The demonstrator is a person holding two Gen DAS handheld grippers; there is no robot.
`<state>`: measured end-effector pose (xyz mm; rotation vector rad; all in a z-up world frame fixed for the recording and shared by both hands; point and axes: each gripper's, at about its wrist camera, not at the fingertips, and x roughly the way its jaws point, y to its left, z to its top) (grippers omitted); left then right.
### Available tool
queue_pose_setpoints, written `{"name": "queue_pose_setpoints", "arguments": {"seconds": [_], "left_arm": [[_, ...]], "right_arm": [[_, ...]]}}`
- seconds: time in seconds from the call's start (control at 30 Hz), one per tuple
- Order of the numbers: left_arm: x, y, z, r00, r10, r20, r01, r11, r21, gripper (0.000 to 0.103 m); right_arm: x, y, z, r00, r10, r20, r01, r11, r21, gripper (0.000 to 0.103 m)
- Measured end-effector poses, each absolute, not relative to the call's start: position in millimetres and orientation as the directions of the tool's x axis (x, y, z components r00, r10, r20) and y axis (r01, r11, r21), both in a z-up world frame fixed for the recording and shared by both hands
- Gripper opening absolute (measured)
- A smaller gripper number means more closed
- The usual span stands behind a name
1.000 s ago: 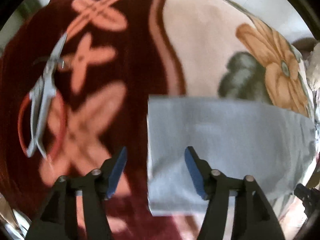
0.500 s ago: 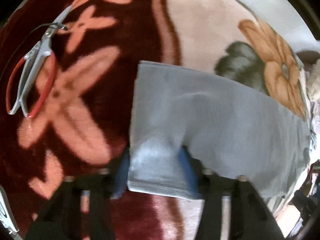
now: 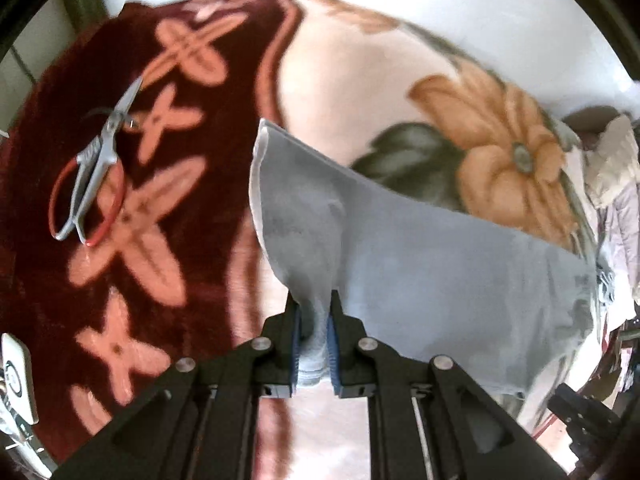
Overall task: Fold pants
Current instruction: 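Lift the grasped end with the left gripper and fold it over the bundle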
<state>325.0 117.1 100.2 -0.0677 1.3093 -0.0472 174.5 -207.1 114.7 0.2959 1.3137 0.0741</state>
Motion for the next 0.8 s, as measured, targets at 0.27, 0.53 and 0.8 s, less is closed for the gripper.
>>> {"name": "queue_pose_setpoints", "arguments": {"seconds": [0.27, 0.53, 0.8], "left_arm": [[294.1, 48.2, 135.8, 0.268, -0.078, -0.960, 0.089, 0.994, -0.055, 0.011], [289.9, -31.7, 115.8, 0.229, -0.062, -0.972, 0.131, 0.991, -0.033, 0.011], [299.0, -92.1, 83.1, 0.169, -0.034, -0.985, 0.189, 0.982, -0.002, 0.011]], "right_arm": [[156.1, -258.2, 134.1, 0.284, 0.201, -0.937, 0.122, 0.962, 0.243, 0.032], [136.1, -313.9, 136.4, 0.277, 0.169, -0.946, 0.138, 0.967, 0.214, 0.032], [125.5, -357.0, 135.0, 0.283, 0.157, -0.946, 0.149, 0.967, 0.205, 0.032]]}}
